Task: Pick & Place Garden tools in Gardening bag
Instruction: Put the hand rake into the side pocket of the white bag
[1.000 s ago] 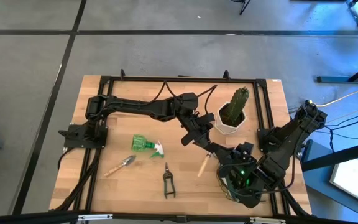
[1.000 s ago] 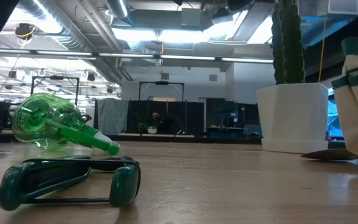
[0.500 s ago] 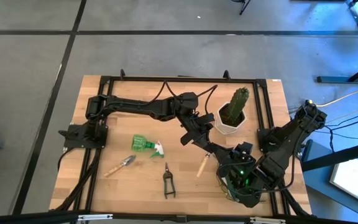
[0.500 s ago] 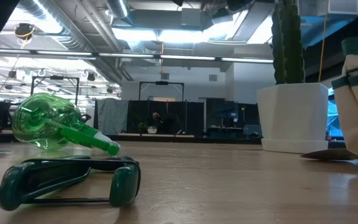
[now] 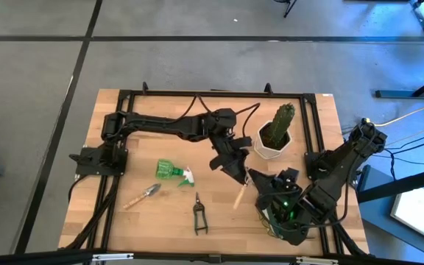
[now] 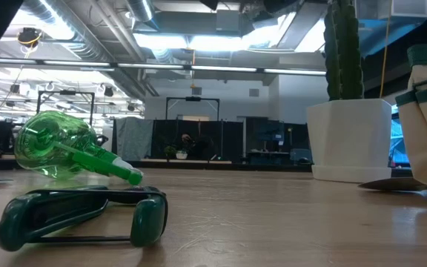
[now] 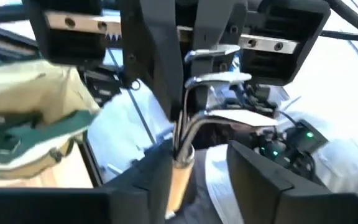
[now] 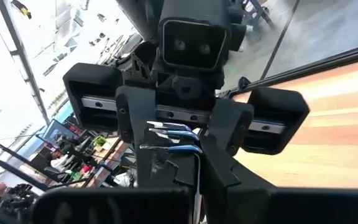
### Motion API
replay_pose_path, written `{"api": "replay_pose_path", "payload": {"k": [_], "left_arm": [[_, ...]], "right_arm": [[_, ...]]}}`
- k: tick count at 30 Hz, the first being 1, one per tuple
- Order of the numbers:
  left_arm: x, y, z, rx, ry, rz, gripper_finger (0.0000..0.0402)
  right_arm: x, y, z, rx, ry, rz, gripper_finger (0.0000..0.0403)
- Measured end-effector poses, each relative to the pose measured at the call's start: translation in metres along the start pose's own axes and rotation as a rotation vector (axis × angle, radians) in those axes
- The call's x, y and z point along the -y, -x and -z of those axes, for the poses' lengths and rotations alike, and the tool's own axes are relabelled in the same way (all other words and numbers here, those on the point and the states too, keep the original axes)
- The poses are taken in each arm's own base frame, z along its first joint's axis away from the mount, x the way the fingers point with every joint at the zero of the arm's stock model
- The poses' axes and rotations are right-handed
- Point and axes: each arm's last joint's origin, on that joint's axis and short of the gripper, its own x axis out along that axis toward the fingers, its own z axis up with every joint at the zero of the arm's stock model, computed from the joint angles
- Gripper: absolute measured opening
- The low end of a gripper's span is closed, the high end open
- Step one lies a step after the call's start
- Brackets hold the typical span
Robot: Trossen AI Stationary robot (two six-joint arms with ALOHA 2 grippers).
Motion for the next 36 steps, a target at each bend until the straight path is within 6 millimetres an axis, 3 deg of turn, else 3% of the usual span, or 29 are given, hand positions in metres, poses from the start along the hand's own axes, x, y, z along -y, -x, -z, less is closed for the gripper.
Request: {"api": "replay_pose_path", "payload": {"k": [5,11,15,28,36], "left_arm": [[-0.006,0.029,-0.002,-0.011,0.049,-0.069,0.0184],[-0.006,0.08,0.0,0.015,0.057,-0.311,0.0185],[-0.001,0.096,0.008,-0.016,0.049,-0.454,0.0185],[0.011,0.066,0.035,-0.211,0.024,-0.494,0.0184],[0.017,0.053,0.05,-0.304,0.068,-0.51,0.0184]], "right_arm": [[-0.005,0.0,-0.001,0.015,0.016,-0.005,0.0005],[-0.028,0.002,-0.017,-0.013,0.079,-0.017,0.0005],[-0.045,0.004,-0.032,-0.067,0.105,-0.037,0.0005],[-0.104,0.024,-0.074,-0.225,0.239,-0.252,0.0005],[-0.112,0.031,-0.078,-0.382,0.351,-0.427,0.0005]]}}
